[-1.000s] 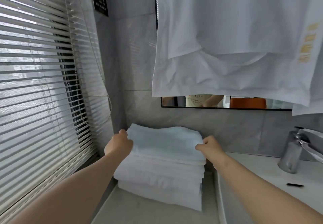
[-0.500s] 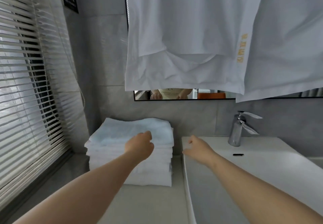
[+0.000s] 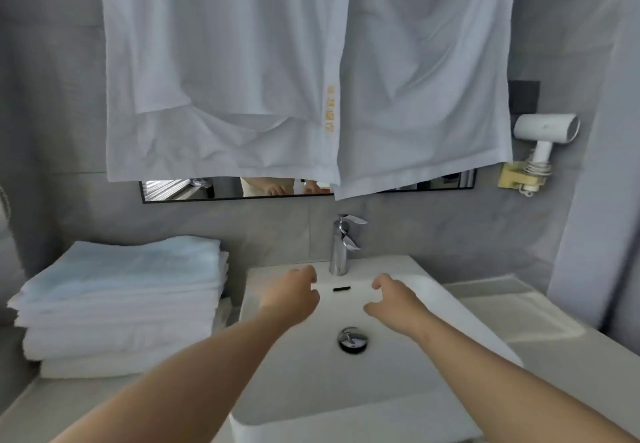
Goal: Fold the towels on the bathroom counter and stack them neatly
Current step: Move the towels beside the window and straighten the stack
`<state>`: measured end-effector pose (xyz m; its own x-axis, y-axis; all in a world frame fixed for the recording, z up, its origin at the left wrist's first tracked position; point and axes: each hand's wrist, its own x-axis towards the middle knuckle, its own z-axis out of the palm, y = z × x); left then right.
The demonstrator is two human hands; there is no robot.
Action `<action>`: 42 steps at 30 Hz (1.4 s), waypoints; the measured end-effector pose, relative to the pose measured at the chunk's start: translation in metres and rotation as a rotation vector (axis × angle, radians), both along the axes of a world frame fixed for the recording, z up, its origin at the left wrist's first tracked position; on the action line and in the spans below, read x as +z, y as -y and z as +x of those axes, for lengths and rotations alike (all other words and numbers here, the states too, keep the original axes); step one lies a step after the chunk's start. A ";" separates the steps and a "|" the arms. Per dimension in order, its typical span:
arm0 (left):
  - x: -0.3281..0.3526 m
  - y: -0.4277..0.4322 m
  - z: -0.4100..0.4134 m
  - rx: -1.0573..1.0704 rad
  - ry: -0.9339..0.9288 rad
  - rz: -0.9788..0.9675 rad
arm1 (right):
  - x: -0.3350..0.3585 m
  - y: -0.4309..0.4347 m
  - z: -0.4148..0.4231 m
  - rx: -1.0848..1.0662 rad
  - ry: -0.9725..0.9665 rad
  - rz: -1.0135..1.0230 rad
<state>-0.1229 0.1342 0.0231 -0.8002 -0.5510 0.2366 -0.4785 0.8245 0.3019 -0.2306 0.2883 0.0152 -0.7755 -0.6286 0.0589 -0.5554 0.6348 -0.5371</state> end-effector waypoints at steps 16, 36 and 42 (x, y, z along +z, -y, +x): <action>-0.033 -0.193 -0.139 -0.118 0.068 0.091 | -0.028 -0.209 -0.127 -0.163 0.086 0.003; -0.080 -0.240 -0.335 -0.311 0.204 0.179 | -0.089 -0.249 -0.286 -0.281 0.231 0.111; -0.102 -0.234 -0.358 -0.250 0.257 0.280 | -0.109 -0.257 -0.329 -0.241 0.271 0.154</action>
<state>-0.4814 0.3686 -0.0785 -0.9301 -0.3480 -0.1174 -0.3637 0.8279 0.4270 -0.5597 0.5450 -0.0937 -0.8765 -0.4122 -0.2488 -0.2321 0.8144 -0.5318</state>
